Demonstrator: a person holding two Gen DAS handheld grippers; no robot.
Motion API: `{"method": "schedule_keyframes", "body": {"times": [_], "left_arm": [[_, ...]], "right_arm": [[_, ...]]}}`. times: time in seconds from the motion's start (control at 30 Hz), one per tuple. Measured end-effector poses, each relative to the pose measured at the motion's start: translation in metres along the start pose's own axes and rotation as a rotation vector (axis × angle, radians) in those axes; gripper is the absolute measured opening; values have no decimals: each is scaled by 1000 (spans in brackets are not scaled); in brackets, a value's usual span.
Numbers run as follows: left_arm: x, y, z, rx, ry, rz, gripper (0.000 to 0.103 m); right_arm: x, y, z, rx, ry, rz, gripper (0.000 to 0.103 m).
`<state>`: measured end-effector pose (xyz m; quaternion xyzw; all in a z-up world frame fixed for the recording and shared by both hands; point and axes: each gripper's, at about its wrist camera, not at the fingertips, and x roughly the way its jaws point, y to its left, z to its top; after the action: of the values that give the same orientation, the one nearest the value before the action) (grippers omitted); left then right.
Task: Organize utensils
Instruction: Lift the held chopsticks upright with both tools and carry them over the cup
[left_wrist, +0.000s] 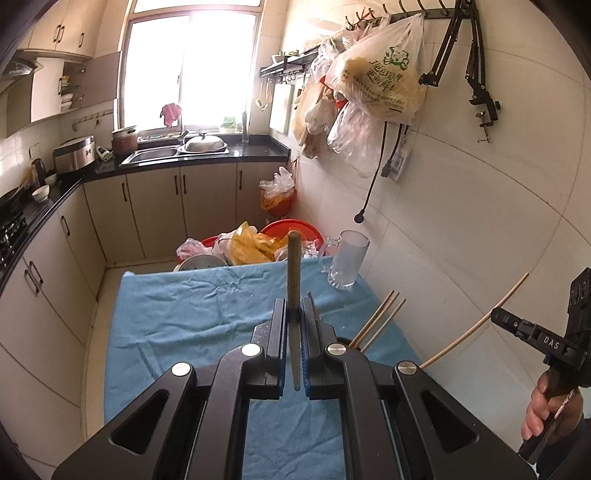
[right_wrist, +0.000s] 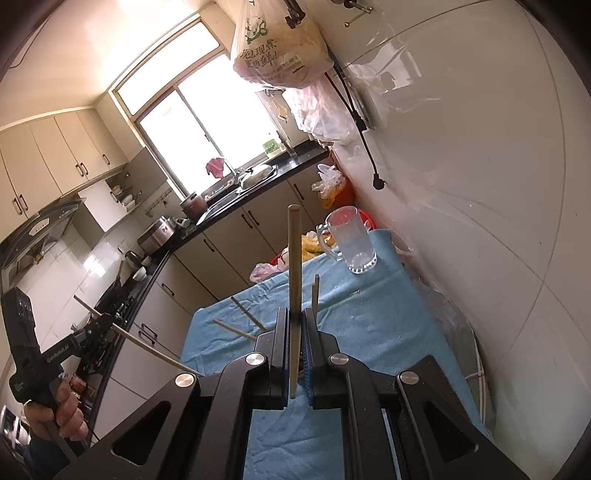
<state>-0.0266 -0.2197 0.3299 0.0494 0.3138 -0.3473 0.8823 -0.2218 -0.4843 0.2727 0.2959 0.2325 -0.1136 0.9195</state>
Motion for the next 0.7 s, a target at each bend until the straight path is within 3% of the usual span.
{"method": "schedule_keyframes", "body": {"times": [0.3, 0.7], "left_arm": [[35, -14, 22, -7, 17, -38, 6], [95, -31, 17, 7, 102, -86, 6]], "right_arm": [[31, 8, 18, -38, 7, 7, 6], [79, 8, 14, -64, 42, -25, 6]]}}
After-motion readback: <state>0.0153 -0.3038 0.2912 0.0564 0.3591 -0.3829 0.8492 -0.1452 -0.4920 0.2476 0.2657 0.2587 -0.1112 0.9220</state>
